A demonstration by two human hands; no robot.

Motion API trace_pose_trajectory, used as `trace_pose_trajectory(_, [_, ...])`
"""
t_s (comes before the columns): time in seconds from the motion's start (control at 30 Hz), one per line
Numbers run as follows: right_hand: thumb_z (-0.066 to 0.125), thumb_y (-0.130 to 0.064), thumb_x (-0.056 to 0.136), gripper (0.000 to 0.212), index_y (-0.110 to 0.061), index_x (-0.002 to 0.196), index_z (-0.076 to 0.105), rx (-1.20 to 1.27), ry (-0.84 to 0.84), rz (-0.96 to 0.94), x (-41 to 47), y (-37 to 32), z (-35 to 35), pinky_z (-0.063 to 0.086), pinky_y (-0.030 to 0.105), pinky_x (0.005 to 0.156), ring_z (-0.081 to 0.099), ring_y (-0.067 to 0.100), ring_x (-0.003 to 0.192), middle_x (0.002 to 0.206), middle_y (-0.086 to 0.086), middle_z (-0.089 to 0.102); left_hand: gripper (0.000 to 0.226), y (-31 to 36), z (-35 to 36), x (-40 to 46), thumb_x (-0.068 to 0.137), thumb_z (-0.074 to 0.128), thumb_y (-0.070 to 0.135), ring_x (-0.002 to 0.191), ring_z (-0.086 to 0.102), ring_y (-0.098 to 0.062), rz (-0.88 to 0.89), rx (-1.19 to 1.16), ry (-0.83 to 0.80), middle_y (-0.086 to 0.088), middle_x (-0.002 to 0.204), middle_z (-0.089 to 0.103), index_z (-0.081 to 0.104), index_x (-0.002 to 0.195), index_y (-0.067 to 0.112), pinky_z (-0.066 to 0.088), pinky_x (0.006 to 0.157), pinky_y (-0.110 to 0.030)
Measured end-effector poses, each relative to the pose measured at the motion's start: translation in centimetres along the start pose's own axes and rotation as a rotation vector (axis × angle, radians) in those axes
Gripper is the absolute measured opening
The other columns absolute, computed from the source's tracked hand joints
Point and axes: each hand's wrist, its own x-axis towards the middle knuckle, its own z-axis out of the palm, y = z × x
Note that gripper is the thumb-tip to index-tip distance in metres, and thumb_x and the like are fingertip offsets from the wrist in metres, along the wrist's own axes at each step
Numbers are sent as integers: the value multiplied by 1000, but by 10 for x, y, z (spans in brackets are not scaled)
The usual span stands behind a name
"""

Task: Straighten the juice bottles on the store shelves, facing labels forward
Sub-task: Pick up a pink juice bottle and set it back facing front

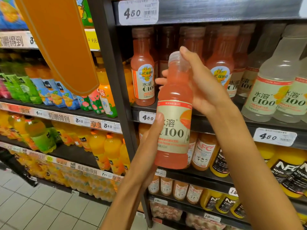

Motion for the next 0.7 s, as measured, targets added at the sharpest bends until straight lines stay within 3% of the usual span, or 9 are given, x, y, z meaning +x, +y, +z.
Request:
trace_pose_trajectory(0.1, [54,-41,93,38,-9,115,50,109,-33,52,4,-6,-3,58,37,64,72,29,80,80,11,73,67,2,2,-8,77,51,67,96,69,-29,-57,-132,-58,-19,107,69,66,116,14,56,80,-38])
trace_pose_trajectory(0.17, [53,-43,93,36,-11,110,51,163,-13,144,9,15,5,57,37,68,69,21,69,76,7,69,68,4,3,-14,78,51,61,99,67,-30,-63,-210,-96,-21,111,68,63,121,9,56,83,-41])
trace_pose_trajectory(0.27, [42,-56,92,35,-23,90,54,167,88,352,12,46,12,46,36,101,58,1,67,79,-10,59,67,21,9,-26,81,63,46,104,62,-35,-66,-355,-148,-26,120,61,55,129,0,57,83,-41])
trace_pose_trajectory(0.37, [45,-46,96,48,-7,75,64,255,9,434,11,36,3,53,36,86,67,22,76,78,14,68,71,33,20,-32,83,60,38,125,38,-25,4,-336,-170,-21,134,41,42,138,-2,43,100,-31])
trace_pose_trajectory(0.43, [45,-41,97,39,-9,80,58,268,-33,409,5,28,-4,52,38,86,67,26,82,79,18,70,51,27,10,-33,73,51,47,92,65,-5,31,-314,-168,-7,93,71,76,95,8,54,76,-14])
trace_pose_trajectory(0.47, [45,-39,98,33,-12,83,55,285,-29,420,3,35,0,53,37,85,68,25,81,78,17,70,42,26,8,-33,68,52,46,72,69,-4,28,-292,-86,-2,72,72,77,76,13,56,62,-15])
trace_pose_trajectory(0.5, [45,-37,98,28,-13,85,53,291,-43,422,1,34,1,55,36,81,69,24,77,76,15,71,39,25,9,-32,69,59,45,70,70,-10,21,-293,-73,-7,73,73,77,76,10,58,63,-22])
trace_pose_trajectory(0.6, [42,-35,99,26,-14,86,52,268,-89,388,-1,42,2,57,34,72,69,22,69,73,13,71,65,24,8,-35,64,84,31,94,65,-37,-29,-458,-215,-28,110,61,64,114,-4,56,82,-48])
trace_pose_trajectory(0.7, [43,-34,99,23,-15,90,52,262,-98,370,3,32,4,52,40,81,67,24,72,76,13,66,65,17,1,-27,64,84,31,99,62,-37,-15,-460,-280,-28,114,59,63,116,-1,55,84,-46])
